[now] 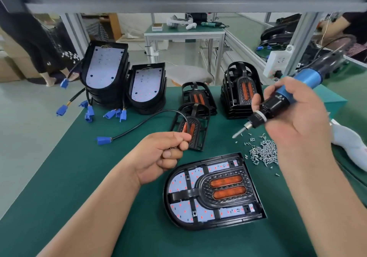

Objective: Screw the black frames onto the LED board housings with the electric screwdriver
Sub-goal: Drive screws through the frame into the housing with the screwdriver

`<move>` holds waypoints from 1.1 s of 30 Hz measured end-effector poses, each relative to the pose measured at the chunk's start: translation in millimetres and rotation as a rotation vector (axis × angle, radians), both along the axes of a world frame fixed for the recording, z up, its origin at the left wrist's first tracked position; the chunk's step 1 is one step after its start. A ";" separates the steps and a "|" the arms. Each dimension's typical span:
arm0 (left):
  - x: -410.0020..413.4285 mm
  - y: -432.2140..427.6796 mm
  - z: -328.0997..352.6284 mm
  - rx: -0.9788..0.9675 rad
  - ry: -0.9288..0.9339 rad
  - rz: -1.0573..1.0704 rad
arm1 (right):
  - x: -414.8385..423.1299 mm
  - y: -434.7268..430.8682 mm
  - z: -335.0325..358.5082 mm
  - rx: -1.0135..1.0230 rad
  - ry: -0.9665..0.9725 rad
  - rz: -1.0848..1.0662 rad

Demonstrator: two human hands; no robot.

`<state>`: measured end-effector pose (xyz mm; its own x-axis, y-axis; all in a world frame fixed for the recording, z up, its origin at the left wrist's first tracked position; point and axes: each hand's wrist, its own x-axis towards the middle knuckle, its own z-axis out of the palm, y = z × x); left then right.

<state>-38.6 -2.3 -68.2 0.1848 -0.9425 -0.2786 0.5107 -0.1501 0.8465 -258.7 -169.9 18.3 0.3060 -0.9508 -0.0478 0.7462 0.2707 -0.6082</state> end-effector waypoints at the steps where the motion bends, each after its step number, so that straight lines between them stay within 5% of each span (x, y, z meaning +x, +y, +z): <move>1: 0.3 -1.0 -0.4 0.002 -0.005 0.000 | 3.8 1.6 1.6 0.005 -0.018 -0.002; 33: -6.2 -9.5 -5.2 0.003 -0.123 -0.104 | 26.6 38.2 -29.8 -0.154 -0.125 -0.008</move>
